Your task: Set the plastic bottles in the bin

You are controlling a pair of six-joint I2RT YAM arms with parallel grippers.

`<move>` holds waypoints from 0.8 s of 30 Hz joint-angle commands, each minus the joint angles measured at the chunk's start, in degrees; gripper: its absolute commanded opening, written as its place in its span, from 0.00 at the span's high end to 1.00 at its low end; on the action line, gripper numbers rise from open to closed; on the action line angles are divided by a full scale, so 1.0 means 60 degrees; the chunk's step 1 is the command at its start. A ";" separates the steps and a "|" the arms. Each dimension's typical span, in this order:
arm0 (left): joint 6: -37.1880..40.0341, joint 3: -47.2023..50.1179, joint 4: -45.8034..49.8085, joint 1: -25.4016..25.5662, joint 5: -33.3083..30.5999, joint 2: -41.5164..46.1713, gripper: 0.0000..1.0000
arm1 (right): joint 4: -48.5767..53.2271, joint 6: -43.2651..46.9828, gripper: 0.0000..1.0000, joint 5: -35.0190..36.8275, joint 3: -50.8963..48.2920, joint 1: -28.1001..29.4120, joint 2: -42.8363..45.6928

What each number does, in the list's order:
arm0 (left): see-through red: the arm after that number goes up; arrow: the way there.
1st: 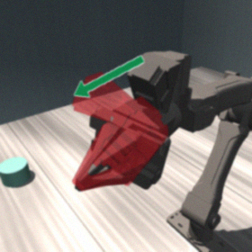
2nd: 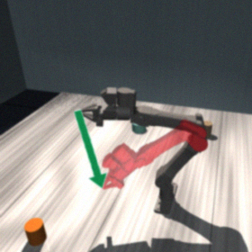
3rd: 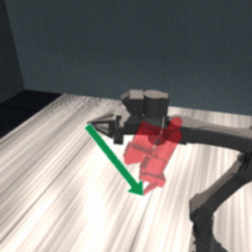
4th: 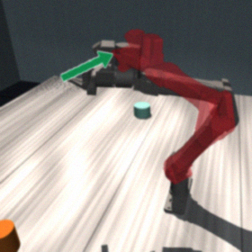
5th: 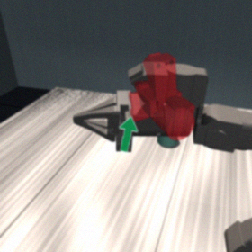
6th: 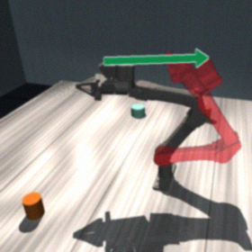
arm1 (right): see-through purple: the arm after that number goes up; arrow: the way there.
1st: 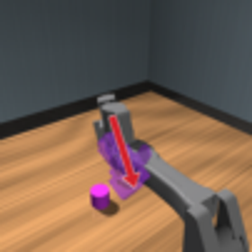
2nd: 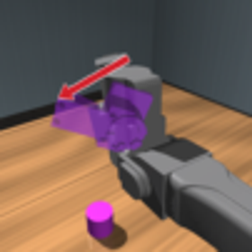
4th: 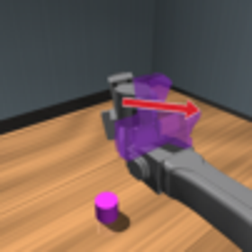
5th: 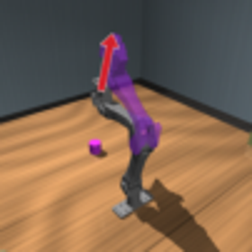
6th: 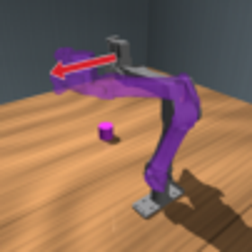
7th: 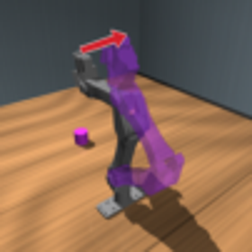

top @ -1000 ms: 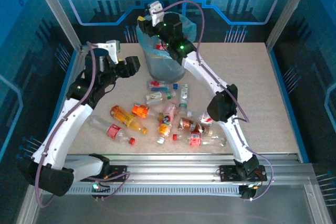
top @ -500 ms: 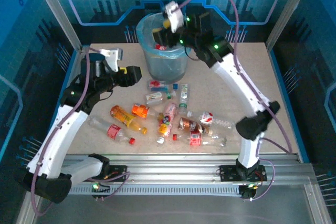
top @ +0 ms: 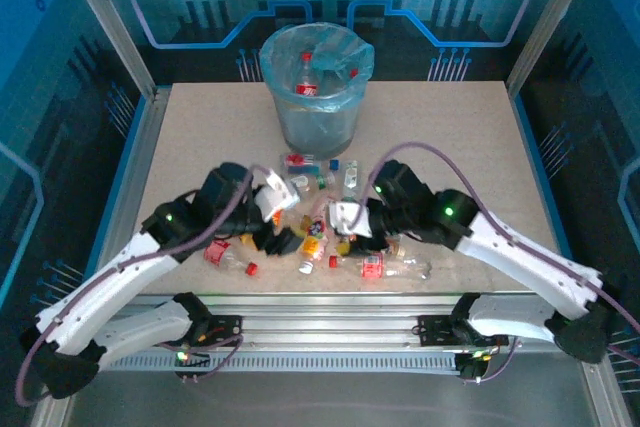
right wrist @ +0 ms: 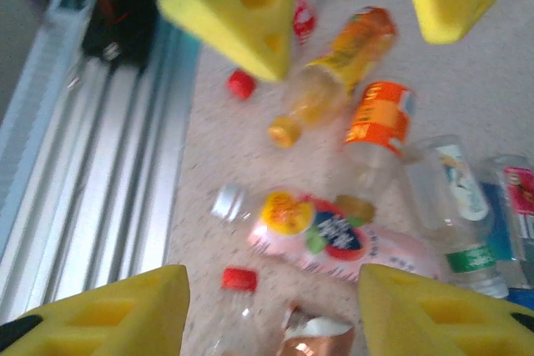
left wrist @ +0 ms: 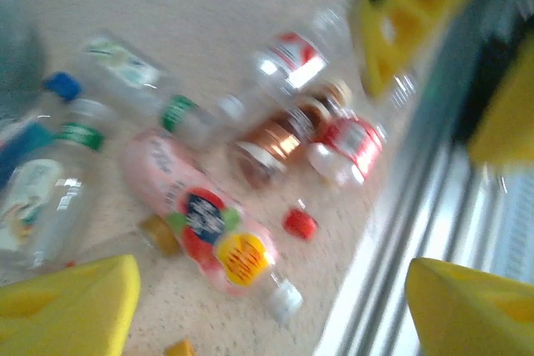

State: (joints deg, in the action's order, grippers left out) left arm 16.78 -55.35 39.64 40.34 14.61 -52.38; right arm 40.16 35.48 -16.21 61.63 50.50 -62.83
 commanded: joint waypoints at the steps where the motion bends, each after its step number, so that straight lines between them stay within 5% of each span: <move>1: 0.3865 0.1319 0.0170 0.0452 0.1109 0.1058 0.16 | 0.0193 0.1473 0.43 -0.0176 -0.0687 0.0162 0.0632; 4: 0.5242 0.2445 -0.0532 0.0712 0.1702 0.1841 0.13 | 0.0450 0.1291 0.44 0.0560 -0.0834 0.0466 0.0485; 9: 0.5596 0.3248 -0.1378 0.0867 0.1283 0.2255 0.12 | 0.0485 0.0730 0.44 0.1588 -0.0930 0.0958 -0.0365; 18: 0.5771 0.3705 -0.0508 0.0850 -0.1453 0.2338 0.12 | 0.0267 -0.0581 0.45 0.2334 -0.0418 0.1227 -0.2305; 24: 0.5616 0.3995 -0.0476 0.0836 -0.1909 0.2825 0.11 | 0.0277 -0.1020 0.46 0.2864 -0.0064 0.1451 -0.3374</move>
State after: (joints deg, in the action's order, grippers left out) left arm 49.93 -32.25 35.57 45.17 5.98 -36.91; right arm 41.71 31.83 -1.41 59.13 58.06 -81.28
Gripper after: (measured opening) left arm 0.891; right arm 0.542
